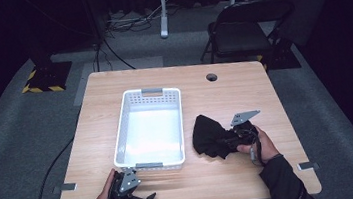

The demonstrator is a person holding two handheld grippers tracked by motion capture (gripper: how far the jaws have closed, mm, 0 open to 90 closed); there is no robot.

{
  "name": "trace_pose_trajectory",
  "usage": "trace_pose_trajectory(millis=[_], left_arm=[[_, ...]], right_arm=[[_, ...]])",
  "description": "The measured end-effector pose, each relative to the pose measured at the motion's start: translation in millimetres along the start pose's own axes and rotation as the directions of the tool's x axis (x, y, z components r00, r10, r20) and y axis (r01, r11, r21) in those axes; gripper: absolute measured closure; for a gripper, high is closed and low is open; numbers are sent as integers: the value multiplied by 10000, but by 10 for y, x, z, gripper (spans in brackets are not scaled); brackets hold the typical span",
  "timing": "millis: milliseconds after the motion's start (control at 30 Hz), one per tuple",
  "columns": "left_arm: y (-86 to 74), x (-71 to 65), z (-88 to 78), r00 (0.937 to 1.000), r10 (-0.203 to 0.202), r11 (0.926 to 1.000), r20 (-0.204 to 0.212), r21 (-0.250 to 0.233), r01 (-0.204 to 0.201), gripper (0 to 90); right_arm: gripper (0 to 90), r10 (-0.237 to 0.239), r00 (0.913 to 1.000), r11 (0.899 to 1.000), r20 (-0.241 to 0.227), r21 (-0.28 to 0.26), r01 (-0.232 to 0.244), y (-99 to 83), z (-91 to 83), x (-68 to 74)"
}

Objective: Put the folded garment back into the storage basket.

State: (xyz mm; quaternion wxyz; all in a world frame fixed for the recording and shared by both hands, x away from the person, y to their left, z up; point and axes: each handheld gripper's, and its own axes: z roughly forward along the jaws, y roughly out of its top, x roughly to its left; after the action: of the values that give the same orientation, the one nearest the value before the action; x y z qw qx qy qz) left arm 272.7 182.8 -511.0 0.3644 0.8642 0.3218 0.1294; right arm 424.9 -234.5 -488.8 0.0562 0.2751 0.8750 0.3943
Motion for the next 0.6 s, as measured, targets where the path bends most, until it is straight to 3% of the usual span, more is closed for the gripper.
trace_pose_trajectory(millis=[267, 367, 600], left_arm=[[0, 0, -1, 10000, 5, 10000, 2, 1, -5, 3], [0, 0, -1, 10000, 4, 10000, 1, 1, -4, 3], [-1, 0, 0, 10000, 1, 10000, 4, -2, -1, 3]], right_arm=[[631, -34, 9999, 10000, -127, -85, 33, 13, -109, 49], [632, 1, 10000, 9992, -76, -409, -4, 51, -205, 75], [632, -21, 9999, 9983, 111, -583, 28, 112, -297, 124]])
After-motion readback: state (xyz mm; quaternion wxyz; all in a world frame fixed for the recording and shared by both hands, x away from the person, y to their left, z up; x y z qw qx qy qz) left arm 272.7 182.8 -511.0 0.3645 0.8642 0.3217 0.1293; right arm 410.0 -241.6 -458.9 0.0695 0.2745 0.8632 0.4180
